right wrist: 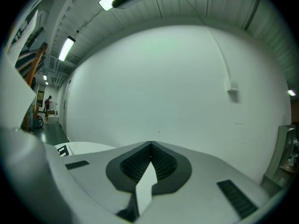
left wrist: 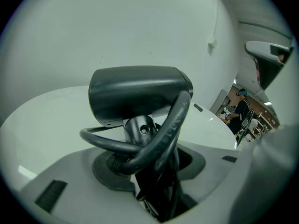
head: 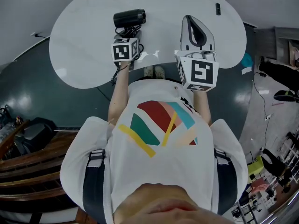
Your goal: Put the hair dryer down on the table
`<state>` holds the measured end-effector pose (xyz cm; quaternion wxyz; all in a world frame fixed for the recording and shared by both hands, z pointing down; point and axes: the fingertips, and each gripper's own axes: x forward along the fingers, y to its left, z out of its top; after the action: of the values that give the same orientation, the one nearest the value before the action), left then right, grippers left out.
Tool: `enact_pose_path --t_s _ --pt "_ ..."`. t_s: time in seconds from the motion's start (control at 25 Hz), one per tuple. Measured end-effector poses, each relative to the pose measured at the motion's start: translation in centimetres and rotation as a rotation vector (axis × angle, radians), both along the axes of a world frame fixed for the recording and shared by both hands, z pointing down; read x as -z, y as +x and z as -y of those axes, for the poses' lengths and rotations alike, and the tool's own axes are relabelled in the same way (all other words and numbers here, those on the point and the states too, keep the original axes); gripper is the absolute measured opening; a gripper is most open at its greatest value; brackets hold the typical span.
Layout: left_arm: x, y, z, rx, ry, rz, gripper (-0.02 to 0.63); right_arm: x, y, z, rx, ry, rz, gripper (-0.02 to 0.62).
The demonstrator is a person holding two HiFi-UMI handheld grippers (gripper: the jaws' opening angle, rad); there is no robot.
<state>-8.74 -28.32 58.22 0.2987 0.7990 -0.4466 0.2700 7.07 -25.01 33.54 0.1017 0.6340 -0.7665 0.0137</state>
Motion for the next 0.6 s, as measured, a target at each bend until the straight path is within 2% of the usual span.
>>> enact_pose_path --t_s 0.28,0.6 --pt "-1.4 -0.1 0.7 0.011 -0.048 0.004 0.207 -0.4 0.1 0.2 -0.004 -0.028 -0.012 0.009" --pt "-2.3 0.2 0.7 0.004 -0.071 0.028 0.209 0.1 0.3 0.4 0.0 -0.016 -0.015 0.009"
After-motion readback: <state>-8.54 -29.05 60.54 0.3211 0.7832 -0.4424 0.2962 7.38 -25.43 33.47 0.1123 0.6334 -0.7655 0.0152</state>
